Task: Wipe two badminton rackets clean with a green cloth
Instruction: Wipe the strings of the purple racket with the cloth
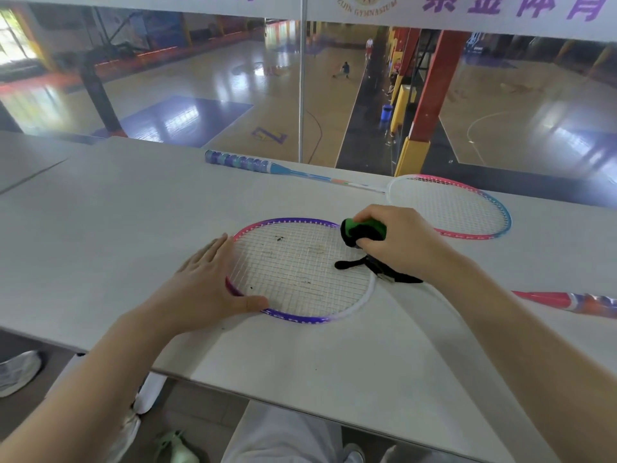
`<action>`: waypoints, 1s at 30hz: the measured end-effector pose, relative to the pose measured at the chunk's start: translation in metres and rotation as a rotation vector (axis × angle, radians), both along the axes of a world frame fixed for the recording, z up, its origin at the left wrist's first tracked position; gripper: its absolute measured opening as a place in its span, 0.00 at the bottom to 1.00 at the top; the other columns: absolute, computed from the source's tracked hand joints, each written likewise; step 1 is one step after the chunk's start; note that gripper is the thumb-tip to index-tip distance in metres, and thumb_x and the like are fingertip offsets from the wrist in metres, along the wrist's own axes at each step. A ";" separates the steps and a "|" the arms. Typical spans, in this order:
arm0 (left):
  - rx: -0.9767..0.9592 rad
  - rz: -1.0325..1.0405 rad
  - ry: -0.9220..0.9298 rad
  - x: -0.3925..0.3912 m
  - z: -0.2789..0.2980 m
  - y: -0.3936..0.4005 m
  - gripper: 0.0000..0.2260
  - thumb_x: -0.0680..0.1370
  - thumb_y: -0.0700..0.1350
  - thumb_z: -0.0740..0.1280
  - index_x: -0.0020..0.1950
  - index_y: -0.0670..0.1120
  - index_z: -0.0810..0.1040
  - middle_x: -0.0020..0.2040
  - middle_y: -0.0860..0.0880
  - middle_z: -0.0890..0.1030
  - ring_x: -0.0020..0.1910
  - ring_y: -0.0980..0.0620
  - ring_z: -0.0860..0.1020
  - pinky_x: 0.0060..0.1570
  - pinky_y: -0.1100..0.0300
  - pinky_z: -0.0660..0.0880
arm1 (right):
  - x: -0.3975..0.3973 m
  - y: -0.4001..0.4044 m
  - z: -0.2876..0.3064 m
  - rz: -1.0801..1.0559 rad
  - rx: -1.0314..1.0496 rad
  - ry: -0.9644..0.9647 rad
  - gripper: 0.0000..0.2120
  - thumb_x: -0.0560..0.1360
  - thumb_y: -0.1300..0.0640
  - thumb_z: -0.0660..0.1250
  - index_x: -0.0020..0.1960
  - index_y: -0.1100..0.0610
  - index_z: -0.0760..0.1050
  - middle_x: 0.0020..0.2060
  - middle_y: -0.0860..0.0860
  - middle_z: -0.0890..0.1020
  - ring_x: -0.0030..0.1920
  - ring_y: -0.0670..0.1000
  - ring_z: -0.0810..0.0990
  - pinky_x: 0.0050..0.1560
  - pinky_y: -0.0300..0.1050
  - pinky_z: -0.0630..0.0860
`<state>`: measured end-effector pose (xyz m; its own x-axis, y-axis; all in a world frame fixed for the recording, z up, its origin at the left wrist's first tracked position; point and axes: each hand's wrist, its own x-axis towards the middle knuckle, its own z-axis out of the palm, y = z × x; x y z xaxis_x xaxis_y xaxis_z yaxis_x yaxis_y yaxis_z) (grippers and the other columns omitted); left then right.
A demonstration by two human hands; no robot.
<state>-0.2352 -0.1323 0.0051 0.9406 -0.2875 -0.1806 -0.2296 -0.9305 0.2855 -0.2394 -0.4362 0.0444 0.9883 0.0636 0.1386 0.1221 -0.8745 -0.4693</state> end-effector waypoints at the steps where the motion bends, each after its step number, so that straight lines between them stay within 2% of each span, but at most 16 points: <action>1: 0.005 -0.001 -0.005 0.000 0.000 -0.001 0.58 0.61 0.78 0.60 0.80 0.51 0.38 0.81 0.52 0.43 0.79 0.53 0.43 0.76 0.54 0.45 | 0.001 0.001 -0.002 0.024 -0.058 -0.008 0.13 0.75 0.55 0.69 0.58 0.47 0.78 0.51 0.43 0.81 0.51 0.47 0.78 0.53 0.44 0.77; 6: 0.030 -0.006 -0.009 0.000 -0.002 -0.002 0.57 0.61 0.77 0.59 0.80 0.50 0.38 0.81 0.52 0.41 0.79 0.53 0.42 0.76 0.55 0.42 | 0.007 -0.002 -0.009 0.076 -0.157 -0.030 0.12 0.76 0.53 0.67 0.59 0.47 0.79 0.51 0.46 0.80 0.51 0.48 0.76 0.52 0.42 0.73; 11: 0.036 -0.012 0.003 0.002 -0.006 0.000 0.60 0.59 0.80 0.55 0.80 0.50 0.37 0.80 0.53 0.40 0.79 0.54 0.41 0.76 0.55 0.40 | 0.012 -0.002 -0.022 0.123 -0.274 0.035 0.12 0.79 0.49 0.62 0.60 0.46 0.77 0.49 0.47 0.76 0.50 0.50 0.76 0.49 0.46 0.74; 13: 0.037 -0.002 0.015 0.004 -0.009 0.001 0.60 0.58 0.80 0.55 0.79 0.50 0.36 0.80 0.53 0.38 0.79 0.54 0.40 0.77 0.54 0.41 | 0.010 -0.001 -0.025 0.123 -0.307 0.036 0.14 0.79 0.47 0.62 0.63 0.47 0.75 0.50 0.47 0.74 0.51 0.49 0.74 0.51 0.48 0.75; 16: 0.021 0.012 0.018 0.005 -0.014 0.003 0.61 0.58 0.81 0.56 0.79 0.50 0.35 0.80 0.53 0.37 0.79 0.54 0.39 0.77 0.53 0.41 | 0.006 0.001 -0.028 0.123 -0.364 0.013 0.20 0.78 0.42 0.62 0.67 0.48 0.72 0.54 0.47 0.72 0.54 0.49 0.69 0.53 0.45 0.72; 20: 0.039 0.007 0.014 0.004 -0.013 0.001 0.59 0.61 0.79 0.57 0.79 0.49 0.34 0.80 0.53 0.37 0.78 0.54 0.38 0.76 0.55 0.40 | 0.002 0.005 -0.030 0.127 -0.327 0.001 0.24 0.75 0.34 0.63 0.62 0.49 0.75 0.50 0.47 0.71 0.51 0.48 0.68 0.51 0.44 0.72; 25: 0.046 0.008 0.013 0.003 -0.012 0.000 0.59 0.61 0.78 0.58 0.79 0.48 0.36 0.80 0.52 0.38 0.78 0.54 0.39 0.75 0.56 0.40 | 0.000 0.010 -0.037 0.142 -0.379 -0.091 0.15 0.80 0.46 0.62 0.61 0.53 0.78 0.49 0.47 0.73 0.49 0.47 0.70 0.49 0.44 0.73; 30: 0.034 0.005 0.009 0.002 -0.015 0.000 0.60 0.60 0.79 0.57 0.79 0.49 0.36 0.80 0.52 0.39 0.79 0.53 0.40 0.76 0.55 0.41 | -0.008 0.012 -0.030 0.190 -0.344 -0.077 0.12 0.79 0.51 0.64 0.60 0.50 0.78 0.51 0.47 0.78 0.51 0.49 0.75 0.52 0.44 0.73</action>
<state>-0.2327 -0.1319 -0.0095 0.9403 -0.2766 -0.1982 -0.2228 -0.9407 0.2560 -0.2478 -0.4246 0.0144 0.9421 0.2995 0.1508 0.3199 -0.9375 -0.1366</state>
